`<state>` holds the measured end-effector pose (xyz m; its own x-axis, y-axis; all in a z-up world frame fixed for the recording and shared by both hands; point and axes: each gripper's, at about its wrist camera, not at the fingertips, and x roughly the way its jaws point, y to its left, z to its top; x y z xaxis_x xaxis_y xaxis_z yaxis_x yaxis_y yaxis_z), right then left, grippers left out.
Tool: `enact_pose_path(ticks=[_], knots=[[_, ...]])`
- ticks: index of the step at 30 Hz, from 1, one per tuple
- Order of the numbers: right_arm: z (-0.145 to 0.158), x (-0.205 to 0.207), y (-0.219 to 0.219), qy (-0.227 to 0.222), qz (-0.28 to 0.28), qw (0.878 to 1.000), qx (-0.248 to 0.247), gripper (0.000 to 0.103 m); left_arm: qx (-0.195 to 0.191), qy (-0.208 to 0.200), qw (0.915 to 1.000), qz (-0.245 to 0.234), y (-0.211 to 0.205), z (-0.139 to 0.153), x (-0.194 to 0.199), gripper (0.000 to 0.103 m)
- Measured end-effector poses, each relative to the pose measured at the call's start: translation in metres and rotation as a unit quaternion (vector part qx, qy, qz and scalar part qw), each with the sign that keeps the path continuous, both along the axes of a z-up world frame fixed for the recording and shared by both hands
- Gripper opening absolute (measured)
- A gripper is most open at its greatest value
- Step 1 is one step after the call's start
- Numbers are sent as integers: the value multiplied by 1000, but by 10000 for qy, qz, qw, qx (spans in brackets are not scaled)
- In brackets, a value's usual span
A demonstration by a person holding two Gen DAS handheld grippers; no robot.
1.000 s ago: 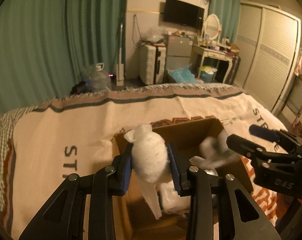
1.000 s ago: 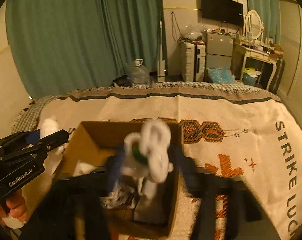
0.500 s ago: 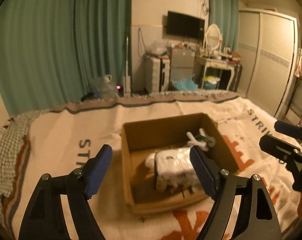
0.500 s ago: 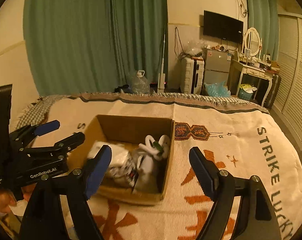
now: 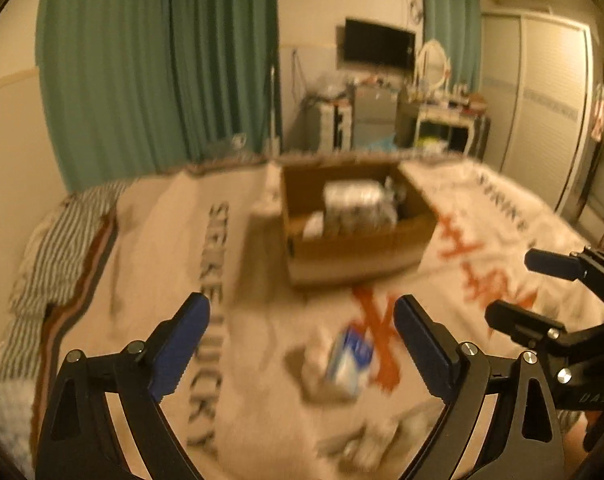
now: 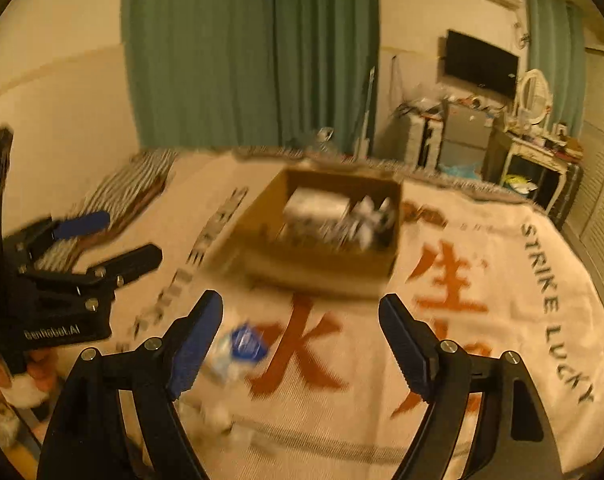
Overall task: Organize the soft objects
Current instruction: 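Grasp a white sock with the left tool while the right tool grasps a white cloth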
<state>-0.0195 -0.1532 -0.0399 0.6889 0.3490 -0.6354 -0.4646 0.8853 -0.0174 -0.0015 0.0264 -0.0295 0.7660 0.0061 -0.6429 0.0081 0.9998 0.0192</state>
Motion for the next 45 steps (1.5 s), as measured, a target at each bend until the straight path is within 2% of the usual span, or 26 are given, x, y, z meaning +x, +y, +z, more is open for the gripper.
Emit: enact_pose_path(ticks=[5, 7, 12, 21, 24, 26, 27, 29, 30, 33, 37, 41, 45], knots=[[-51, -24, 6, 574, 370, 9972, -290, 80, -24, 649, 9978, 157, 11, -42, -17, 95], [-75, -26, 9, 908, 590, 9933, -405, 80, 86, 798, 9966, 165, 9, -58, -23, 95], [-122, -34, 18, 1185, 1067, 9841, -781, 80, 255, 1071, 9939, 43, 4, -91, -33, 95], [-157, -26, 24, 1449, 1527, 9723, -1017, 80, 163, 1520, 9882, -41, 0, -119, -31, 95], [-168, -23, 29, 1594, 1679, 9684, -932, 73, 253, 1569, 9871, -177, -7, -123, -32, 95], [-171, -23, 33, 1639, 1747, 9665, -923, 64, 346, 1551, 9871, -198, -9, -122, -32, 95], [-171, -24, 35, 1644, 1806, 9652, -932, 60, 313, 1517, 9877, -189, -9, -121, -32, 95], [-171, -27, 37, 1724, 1930, 9619, -885, 44, 192, 1496, 9884, -190, -8, -118, -31, 95], [-172, -28, 38, 1794, 1980, 9597, -867, 42, 193, 1478, 9886, -197, -9, -117, -30, 95], [-172, -31, 37, 1849, 2036, 9571, -908, 38, 224, 1446, 9890, -214, -11, -116, -30, 95], [-163, -27, 26, 1940, 1979, 9587, -635, 32, 193, 1389, 9897, -298, -16, -115, -29, 94], [-143, -23, 11, 1620, 1820, 9683, -551, 32, 153, 1441, 9885, -430, -24, -119, -29, 94], [-127, -10, -9, 1279, 1338, 9816, -477, 32, 55, 1595, 9851, -649, -39, -127, -27, 93]])
